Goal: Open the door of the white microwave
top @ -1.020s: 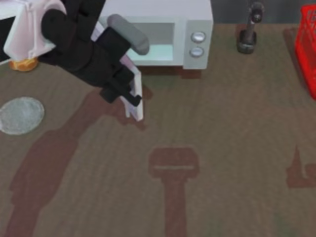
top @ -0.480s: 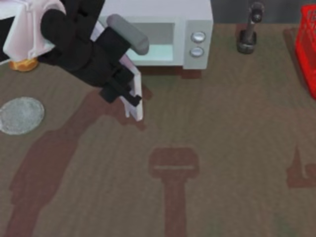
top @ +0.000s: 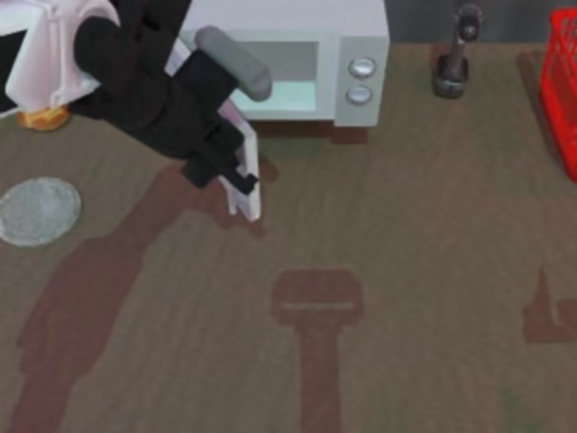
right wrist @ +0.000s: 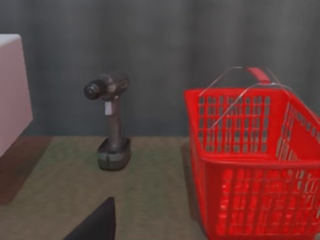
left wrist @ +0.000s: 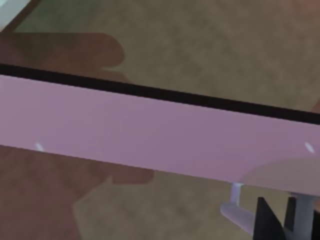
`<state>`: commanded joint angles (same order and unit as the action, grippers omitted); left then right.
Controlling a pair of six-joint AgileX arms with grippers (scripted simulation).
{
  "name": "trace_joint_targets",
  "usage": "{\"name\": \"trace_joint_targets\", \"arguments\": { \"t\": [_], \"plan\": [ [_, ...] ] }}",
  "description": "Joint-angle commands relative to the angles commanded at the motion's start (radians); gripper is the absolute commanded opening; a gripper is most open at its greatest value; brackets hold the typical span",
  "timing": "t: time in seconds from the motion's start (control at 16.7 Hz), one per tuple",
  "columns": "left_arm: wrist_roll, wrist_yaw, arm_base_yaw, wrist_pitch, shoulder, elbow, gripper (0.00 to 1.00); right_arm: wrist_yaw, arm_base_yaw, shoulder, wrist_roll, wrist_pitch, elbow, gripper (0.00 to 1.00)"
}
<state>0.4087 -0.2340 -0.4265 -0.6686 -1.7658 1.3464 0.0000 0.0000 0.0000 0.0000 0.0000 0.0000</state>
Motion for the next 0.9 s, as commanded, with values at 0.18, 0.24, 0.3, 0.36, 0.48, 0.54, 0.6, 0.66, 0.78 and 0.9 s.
{"name": "trace_joint_targets", "arguments": {
  "t": [0.18, 0.24, 0.3, 0.36, 0.48, 0.54, 0.6, 0.66, 0.78, 0.9],
  "plan": [
    [0.056, -0.024, 0.023, -0.015, 0.006, -0.004, 0.00, 0.000, 0.000, 0.000, 0.000, 0.000, 0.000, 1.00],
    [0.083, -0.036, 0.034, -0.022, 0.009, -0.006, 0.00, 0.000, 0.000, 0.000, 0.000, 0.000, 0.000, 1.00],
    [0.111, -0.049, 0.046, -0.029, 0.012, -0.009, 0.00, 0.000, 0.000, 0.000, 0.000, 0.000, 0.000, 1.00],
    [0.138, -0.061, 0.056, -0.036, 0.016, -0.012, 0.00, 0.000, 0.000, 0.000, 0.000, 0.000, 0.000, 1.00],
    [0.173, -0.077, 0.071, -0.047, 0.019, -0.017, 0.00, 0.000, 0.000, 0.000, 0.000, 0.000, 0.000, 1.00],
    [0.177, -0.079, 0.073, -0.048, 0.020, -0.018, 0.00, 0.000, 0.000, 0.000, 0.000, 0.000, 0.000, 1.00],
    [0.177, -0.079, 0.073, -0.048, 0.020, -0.018, 0.00, 0.000, 0.000, 0.000, 0.000, 0.000, 0.000, 1.00],
    [0.177, -0.079, 0.073, -0.048, 0.020, -0.018, 0.00, 0.000, 0.000, 0.000, 0.000, 0.000, 0.000, 1.00],
    [0.177, -0.079, 0.073, -0.048, 0.020, -0.018, 0.00, 0.000, 0.000, 0.000, 0.000, 0.000, 0.000, 1.00],
    [0.177, -0.079, 0.073, -0.048, 0.020, -0.018, 0.00, 0.000, 0.000, 0.000, 0.000, 0.000, 0.000, 1.00]
  ]
}}
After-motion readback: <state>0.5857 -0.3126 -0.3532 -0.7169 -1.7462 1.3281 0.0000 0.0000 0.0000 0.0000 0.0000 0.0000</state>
